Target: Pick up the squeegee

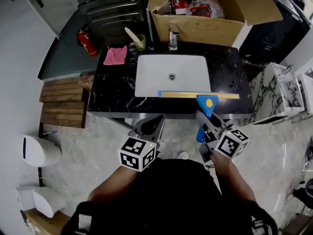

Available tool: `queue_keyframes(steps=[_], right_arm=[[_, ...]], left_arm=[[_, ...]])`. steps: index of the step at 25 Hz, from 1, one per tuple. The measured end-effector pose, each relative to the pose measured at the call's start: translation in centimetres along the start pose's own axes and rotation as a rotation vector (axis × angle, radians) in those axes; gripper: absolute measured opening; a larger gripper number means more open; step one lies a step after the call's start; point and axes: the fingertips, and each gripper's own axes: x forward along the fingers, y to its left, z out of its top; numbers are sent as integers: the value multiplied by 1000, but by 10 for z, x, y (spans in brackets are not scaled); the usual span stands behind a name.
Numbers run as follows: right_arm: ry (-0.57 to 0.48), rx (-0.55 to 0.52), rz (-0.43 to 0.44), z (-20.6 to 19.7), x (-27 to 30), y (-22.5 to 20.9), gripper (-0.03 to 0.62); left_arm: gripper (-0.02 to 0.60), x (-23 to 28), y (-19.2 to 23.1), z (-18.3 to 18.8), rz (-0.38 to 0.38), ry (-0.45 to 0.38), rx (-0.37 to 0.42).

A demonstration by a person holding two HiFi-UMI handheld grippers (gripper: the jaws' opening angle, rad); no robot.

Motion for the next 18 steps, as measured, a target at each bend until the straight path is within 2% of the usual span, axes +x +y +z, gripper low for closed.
queue_keyframes(steps=[6,18], right_arm=[[-25,-10,-11,-4,14,17,109],[-22,16,-60,-20,18,20,107]], left_arm=[[17,-11,20,-3,-15,9,-1],[17,-18,33,-9,-37,32,-8]])
